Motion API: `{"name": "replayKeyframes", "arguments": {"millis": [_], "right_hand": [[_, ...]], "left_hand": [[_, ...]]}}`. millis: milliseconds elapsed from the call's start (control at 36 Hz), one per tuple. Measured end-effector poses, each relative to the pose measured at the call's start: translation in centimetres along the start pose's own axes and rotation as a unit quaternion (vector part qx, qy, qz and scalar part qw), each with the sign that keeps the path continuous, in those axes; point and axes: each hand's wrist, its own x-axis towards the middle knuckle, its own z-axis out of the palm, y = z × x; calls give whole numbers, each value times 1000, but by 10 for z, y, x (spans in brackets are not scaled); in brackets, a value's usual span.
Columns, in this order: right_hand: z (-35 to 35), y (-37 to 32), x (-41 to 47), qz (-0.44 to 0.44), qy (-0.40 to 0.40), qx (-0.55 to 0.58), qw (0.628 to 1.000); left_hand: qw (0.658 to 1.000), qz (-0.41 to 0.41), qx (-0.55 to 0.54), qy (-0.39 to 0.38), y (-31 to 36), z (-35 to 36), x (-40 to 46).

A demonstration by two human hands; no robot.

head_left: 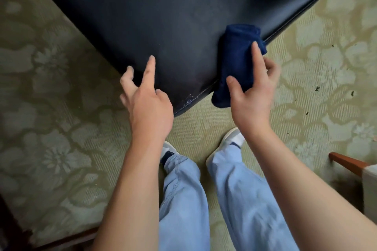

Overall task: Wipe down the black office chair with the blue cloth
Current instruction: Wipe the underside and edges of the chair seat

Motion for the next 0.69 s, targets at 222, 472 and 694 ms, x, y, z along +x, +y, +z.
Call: {"name": "replayKeyframes", "arguments": {"millis": [222, 472, 694], "right_hand": [[15, 4, -15, -29, -23, -5, 999], [47, 0, -71, -55, -94, 43, 993], [49, -4, -96, -62, -120, 51, 989]], "left_hand": [[1000, -10, -27, 7, -3, 11, 0], [999, 20, -44, 15, -8, 12, 1], [990, 56, -128, 24, -32, 1, 5]]}}
